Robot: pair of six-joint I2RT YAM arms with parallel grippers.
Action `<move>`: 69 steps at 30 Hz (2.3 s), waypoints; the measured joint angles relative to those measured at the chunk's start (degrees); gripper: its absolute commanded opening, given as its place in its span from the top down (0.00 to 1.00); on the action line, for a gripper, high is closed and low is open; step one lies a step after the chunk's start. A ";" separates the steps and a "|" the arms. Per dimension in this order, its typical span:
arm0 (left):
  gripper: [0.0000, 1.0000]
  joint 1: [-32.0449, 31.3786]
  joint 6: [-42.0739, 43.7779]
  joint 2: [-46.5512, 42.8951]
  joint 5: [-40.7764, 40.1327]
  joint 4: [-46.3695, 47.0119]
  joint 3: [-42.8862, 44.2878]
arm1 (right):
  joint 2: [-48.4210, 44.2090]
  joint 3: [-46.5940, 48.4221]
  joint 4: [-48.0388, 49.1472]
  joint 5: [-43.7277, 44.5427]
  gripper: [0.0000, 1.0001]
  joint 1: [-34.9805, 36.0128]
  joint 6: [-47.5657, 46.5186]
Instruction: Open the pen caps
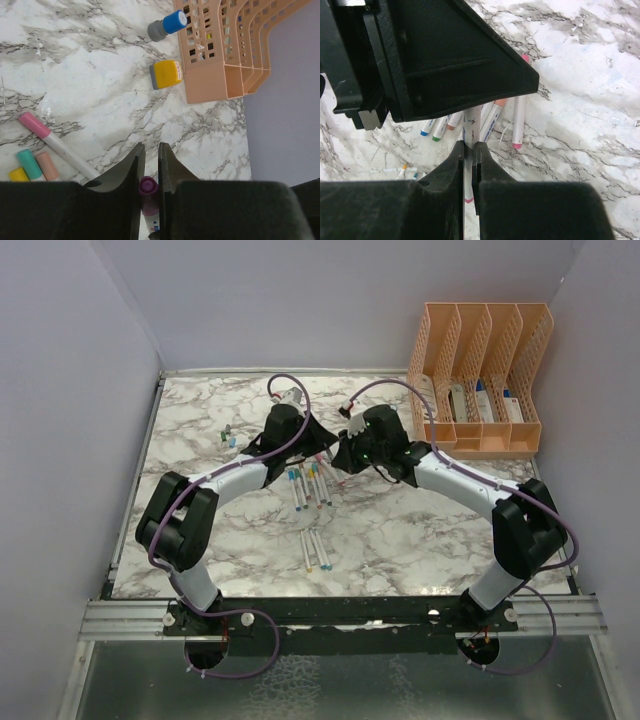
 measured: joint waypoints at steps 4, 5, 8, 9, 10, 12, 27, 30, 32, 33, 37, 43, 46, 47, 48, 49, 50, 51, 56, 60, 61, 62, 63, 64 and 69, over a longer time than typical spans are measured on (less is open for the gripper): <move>1.00 -0.28 -0.28 -0.02 -0.04 0.83 -0.02 | -0.02 -0.50 0.24 -0.07 0.82 0.00 0.09; 1.00 -0.28 -0.31 -0.02 -0.04 0.85 -0.02 | -0.02 -0.52 0.26 -0.09 0.71 0.00 0.13; 1.00 -0.28 -0.39 -0.02 -0.04 1.03 -0.09 | -0.02 -0.52 0.44 -0.09 0.48 0.02 0.46; 1.00 -0.31 -0.39 -0.02 -0.04 1.07 -0.20 | -0.02 -0.52 0.44 -0.13 0.45 0.04 0.39; 1.00 -0.46 -0.39 -0.02 -0.02 1.09 -0.35 | -0.02 -0.52 0.55 -0.11 0.44 0.02 0.31; 1.00 -0.55 -0.39 -0.02 -0.04 1.09 -0.74 | -0.02 -0.52 0.66 -0.13 0.44 0.00 0.57; 1.00 -3.15 -3.52 -0.98 -0.11 4.98 -2.38 | -0.02 -0.52 1.36 -1.38 0.65 0.00 1.75; 1.00 -3.32 -4.81 -1.01 -0.09 6.73 -2.60 | 0.00 -0.52 1.46 -1.46 0.74 0.00 1.79; 1.00 -3.43 -5.46 -1.01 -0.09 7.58 -2.75 | 0.00 -0.61 1.51 -1.44 0.83 0.00 1.77; 1.00 -3.50 -5.86 -1.09 -0.11 8.02 -3.02 | 0.00 -0.66 1.51 -1.38 0.89 -0.13 1.77; 1.00 -3.67 -6.84 -1.20 -0.22 9.20 -3.85 | 0.00 -1.16 1.57 -1.36 0.99 -0.59 2.21; 1.00 -2.47 -8.13 -1.20 0.59 9.29 -4.09 | -0.66 -2.45 2.54 -1.49 0.99 -0.57 2.25; 1.00 -0.83 -8.11 -0.87 4.28 7.37 -1.77 | -2.38 -4.85 5.66 -1.53 0.99 -0.57 2.64; 1.00 0.52 -7.87 -0.22 4.63 6.93 0.39 | -3.89 -6.78 5.64 -1.88 0.99 -0.59 2.80; 1.00 2.16 -7.56 0.48 4.72 6.91 2.43 | -5.03 -8.41 5.29 -2.19 0.99 -0.59 2.86; 1.00 4.90 -6.97 1.42 4.76 6.75 5.22 | -6.38 -10.58 4.44 -3.02 0.99 -0.57 3.28; 1.00 6.71 -6.67 1.88 4.74 6.67 6.88 | -6.38 -10.58 4.44 -3.02 0.99 -0.57 3.28; 1.00 8.87 -6.05 2.38 4.68 6.25 8.74 | -8.59 -14.58 3.61 -3.32 0.98 -0.57 3.58; 1.00 14.23 -0.59 5.18 2.60 -1.11 15.98 | -10.93 -20.44 1.42 -3.50 0.99 -0.35 4.33; 1.00 13.88 6.43 9.57 -1.57 -12.72 23.06 | -11.06 -20.81 -0.55 -2.34 0.99 -0.13 4.39; 1.00 13.77 8.50 10.80 -2.97 -15.67 24.72 | -11.06 -20.81 -0.72 -1.73 0.99 -0.04 4.35; 1.00 13.75 9.99 11.74 -4.20 -18.08 25.77 | -11.06 -20.81 -0.96 -1.22 0.99 0.13 4.33; 1.00 13.75 11.50 12.59 -5.55 -20.52 26.71 | -11.06 -20.79 -1.25 -0.57 0.99 0.46 4.26; 1.00 13.79 13.22 13.46 -7.26 -23.10 27.52 | -11.04 -20.76 -1.42 0.00 0.99 0.74 4.22; 1.00 14.62 18.67 15.89 -13.99 -30.86 28.50 | -10.16 -20.28 -2.45 3.30 0.99 3.23 4.11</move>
